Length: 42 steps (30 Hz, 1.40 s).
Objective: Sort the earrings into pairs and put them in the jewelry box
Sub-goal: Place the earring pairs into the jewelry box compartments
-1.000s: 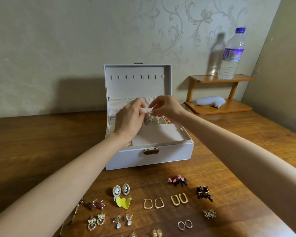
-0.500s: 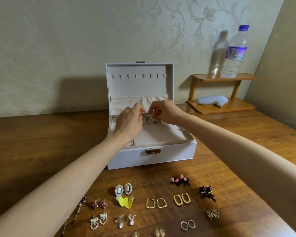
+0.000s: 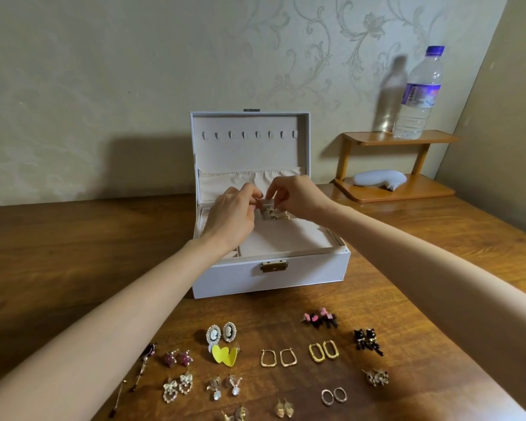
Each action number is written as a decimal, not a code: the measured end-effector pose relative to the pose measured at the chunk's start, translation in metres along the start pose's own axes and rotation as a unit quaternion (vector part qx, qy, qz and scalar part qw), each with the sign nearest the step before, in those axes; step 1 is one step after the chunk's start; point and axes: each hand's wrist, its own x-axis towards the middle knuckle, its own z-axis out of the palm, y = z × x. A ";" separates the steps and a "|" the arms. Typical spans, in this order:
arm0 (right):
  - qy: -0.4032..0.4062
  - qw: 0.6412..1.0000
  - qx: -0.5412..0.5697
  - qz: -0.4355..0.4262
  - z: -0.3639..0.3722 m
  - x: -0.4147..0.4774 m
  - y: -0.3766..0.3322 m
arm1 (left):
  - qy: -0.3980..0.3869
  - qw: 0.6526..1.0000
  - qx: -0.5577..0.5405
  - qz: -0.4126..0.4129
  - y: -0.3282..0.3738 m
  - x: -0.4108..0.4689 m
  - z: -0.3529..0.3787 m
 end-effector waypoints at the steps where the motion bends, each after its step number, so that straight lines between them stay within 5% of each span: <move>1: 0.006 1.000 -0.002 0.000 -0.002 -0.002 0.000 | 0.005 1.000 -0.004 0.009 0.001 -0.002 -0.003; 11: 0.023 0.996 0.024 -0.081 -0.021 -0.071 -0.037 | 0.047 0.994 -0.024 0.100 0.011 -0.053 -0.044; 16: -0.026 0.992 -0.006 -0.125 -0.032 -0.121 -0.053 | -0.076 0.991 -0.048 0.097 0.037 -0.095 -0.059; 19: -0.107 0.988 -0.064 -0.091 -0.036 -0.138 -0.050 | -0.175 0.981 -0.042 0.073 0.051 -0.106 -0.045; 24: -0.180 0.977 -0.106 -0.035 -0.033 -0.154 -0.035 | -0.221 0.973 -0.033 0.051 0.072 -0.107 -0.011; 31: -0.170 0.983 -0.067 -0.002 -0.020 -0.160 -0.023 | -0.231 0.970 0.053 0.056 0.083 -0.103 0.006; 42: -0.148 0.988 -0.013 0.034 -0.026 -0.158 -0.025 | -0.235 0.969 -0.032 0.064 0.073 -0.108 0.005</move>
